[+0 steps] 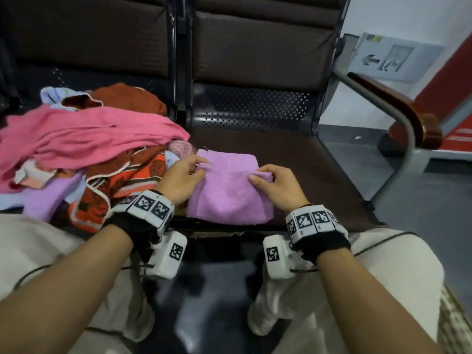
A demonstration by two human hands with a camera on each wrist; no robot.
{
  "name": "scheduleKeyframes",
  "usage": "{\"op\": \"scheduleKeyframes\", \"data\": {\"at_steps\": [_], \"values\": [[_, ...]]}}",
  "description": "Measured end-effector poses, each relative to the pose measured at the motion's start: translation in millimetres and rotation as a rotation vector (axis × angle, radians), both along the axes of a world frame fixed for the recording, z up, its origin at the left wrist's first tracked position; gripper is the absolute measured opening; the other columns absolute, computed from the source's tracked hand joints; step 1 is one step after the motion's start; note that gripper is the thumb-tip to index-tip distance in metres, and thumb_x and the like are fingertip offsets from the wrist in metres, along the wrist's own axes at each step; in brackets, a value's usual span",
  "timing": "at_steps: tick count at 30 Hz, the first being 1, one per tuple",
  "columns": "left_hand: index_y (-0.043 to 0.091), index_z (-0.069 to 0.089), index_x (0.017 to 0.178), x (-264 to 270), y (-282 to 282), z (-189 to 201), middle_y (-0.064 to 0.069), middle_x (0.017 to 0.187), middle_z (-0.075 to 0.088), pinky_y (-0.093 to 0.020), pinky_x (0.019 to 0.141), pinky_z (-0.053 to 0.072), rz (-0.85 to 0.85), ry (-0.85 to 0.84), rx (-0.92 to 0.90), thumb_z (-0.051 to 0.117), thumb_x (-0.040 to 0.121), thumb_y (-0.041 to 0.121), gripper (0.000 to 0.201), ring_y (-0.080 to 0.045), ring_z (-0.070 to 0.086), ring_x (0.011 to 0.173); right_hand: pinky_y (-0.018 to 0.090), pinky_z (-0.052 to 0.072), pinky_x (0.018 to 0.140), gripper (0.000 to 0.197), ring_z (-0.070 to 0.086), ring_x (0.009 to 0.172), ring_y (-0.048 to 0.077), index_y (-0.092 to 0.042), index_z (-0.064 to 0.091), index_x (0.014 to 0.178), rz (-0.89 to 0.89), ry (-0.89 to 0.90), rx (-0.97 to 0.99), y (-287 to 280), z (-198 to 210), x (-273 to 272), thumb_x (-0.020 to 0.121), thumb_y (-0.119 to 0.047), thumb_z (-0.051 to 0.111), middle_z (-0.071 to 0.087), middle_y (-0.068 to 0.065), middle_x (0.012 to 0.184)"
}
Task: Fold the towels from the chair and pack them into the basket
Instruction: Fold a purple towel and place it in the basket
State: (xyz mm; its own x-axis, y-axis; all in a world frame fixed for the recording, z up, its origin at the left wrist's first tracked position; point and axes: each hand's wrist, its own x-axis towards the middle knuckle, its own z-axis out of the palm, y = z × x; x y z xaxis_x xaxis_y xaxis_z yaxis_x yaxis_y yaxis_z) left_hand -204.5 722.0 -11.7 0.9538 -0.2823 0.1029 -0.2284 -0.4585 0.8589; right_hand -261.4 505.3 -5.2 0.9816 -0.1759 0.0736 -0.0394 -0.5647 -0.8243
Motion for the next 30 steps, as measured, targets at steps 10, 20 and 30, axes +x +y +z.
{"op": "scheduleKeyframes", "data": {"at_steps": [10, 20, 30], "values": [[0.010, 0.063, 0.109, 116.8, -15.8, -17.2, -0.009, 0.103, 0.068, -0.030, 0.089, 0.047, 0.131, 0.048, 0.066, 0.049, 0.088, 0.006, 0.025, -0.024, 0.062, 0.099, 0.020, 0.041, 0.076, 0.013, 0.060, 0.089, 0.012, -0.022, 0.068, 0.093, -0.038, 0.023, -0.207, -16.7, -4.8, 125.2, 0.083, -0.030, 0.070, 0.069, -0.003, 0.092], [0.011, 0.050, 0.130, 150.9, -17.4, -61.6, -0.009, 0.117, 0.060, -0.024, 0.092, 0.040, 0.089, 0.178, 0.175, 0.065, 0.083, 0.013, 0.049, -0.023, 0.057, 0.108, 0.031, 0.047, 0.077, 0.031, 0.051, 0.080, 0.014, -0.022, 0.059, 0.090, 0.589, 0.261, -0.702, -5.9, -7.0, 127.6, 0.075, -0.044, 0.074, 0.050, -0.007, 0.088], [0.020, 0.063, 0.105, 65.6, -11.2, -36.4, -0.002, 0.101, 0.053, -0.037, 0.093, 0.040, -0.398, -0.117, 0.517, 0.068, 0.076, 0.052, 0.044, -0.020, 0.049, 0.099, 0.031, 0.044, 0.087, 0.033, 0.055, 0.105, 0.026, -0.013, 0.059, 0.112, 0.618, 0.289, -0.823, 4.9, -6.4, 92.4, 0.080, -0.016, 0.064, 0.061, 0.008, 0.112]]}}
